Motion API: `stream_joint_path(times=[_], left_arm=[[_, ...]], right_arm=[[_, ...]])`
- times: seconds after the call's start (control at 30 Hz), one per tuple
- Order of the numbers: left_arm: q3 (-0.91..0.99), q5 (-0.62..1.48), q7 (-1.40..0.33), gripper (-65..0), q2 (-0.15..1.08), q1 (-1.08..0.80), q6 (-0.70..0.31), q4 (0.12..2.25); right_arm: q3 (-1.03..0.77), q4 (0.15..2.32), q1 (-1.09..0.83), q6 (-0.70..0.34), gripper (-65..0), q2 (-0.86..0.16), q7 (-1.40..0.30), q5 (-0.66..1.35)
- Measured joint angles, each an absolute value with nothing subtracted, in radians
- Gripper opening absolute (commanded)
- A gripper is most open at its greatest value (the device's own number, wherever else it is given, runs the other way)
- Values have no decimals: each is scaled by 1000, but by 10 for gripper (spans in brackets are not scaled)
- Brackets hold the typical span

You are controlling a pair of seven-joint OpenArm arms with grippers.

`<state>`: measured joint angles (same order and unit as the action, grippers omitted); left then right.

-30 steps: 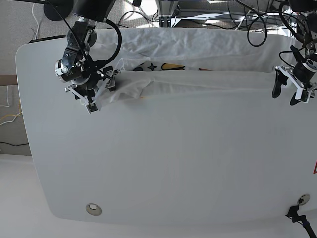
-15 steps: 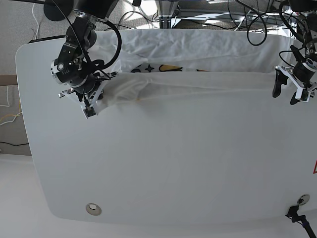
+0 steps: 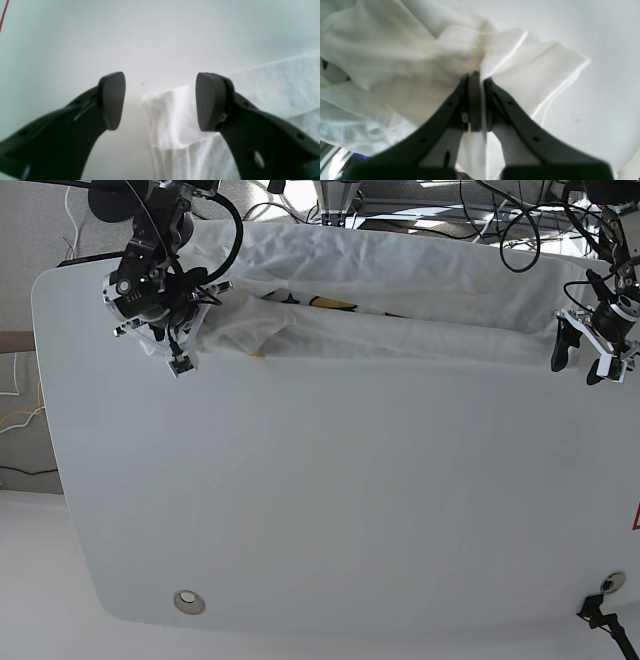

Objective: Fold the T-shirt properly
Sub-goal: 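Grasp the folded edge again with both grippers, then pull the folded edge toward the collar and flatten it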

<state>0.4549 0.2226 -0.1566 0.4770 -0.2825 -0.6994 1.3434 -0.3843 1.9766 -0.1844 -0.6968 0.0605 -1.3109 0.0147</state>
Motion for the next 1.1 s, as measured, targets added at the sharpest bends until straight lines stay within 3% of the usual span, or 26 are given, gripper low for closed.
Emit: stream_joint_path(times=[0.13,0.17,0.33,0.4,0.47,0.77,0.9,0.97,1.07,1.1], left_arm=[[455,222,-158,-235,477,-284,-700,1343],[455,223,-157,-235,477,-284,-700,1343],[455,222,-157,-235,475,-284,-700,1343],[455,223,-157,-234,474,-282,-699,1343],[455,223,-157,-234,475,-283,-700,1343],[455,224,-158,-235,479,-259,-698,1401],[455,230,-152,-237,477,-267,-698,1470],[455,226,-166,-315,467,-268,-697,1513],[456,236,-146,-650,419,-258,-697,1548],[455,234,-146,-650,412,-262,-704,1549]], right_arm=[[-374,1966,-179,-697,-650,44,-1294,14],[-355,1954,-179,-696,-625,35,-1275,10],[-287,1886,-173,-697,-338,5,-1232,11],[-286,1863,-173,-697,-265,0,-1214,10],[-287,1862,-173,-697,-246,-3,-1195,4],[-286,2002,-161,-699,-251,-45,-1182,6],[-290,2008,-156,-698,-357,-44,-1124,7],[-282,2009,-156,-698,-455,-40,-1099,31],[-287,2009,-165,-699,-650,-39,-1103,129],[-289,2008,-176,-698,-650,-39,-1096,172]])
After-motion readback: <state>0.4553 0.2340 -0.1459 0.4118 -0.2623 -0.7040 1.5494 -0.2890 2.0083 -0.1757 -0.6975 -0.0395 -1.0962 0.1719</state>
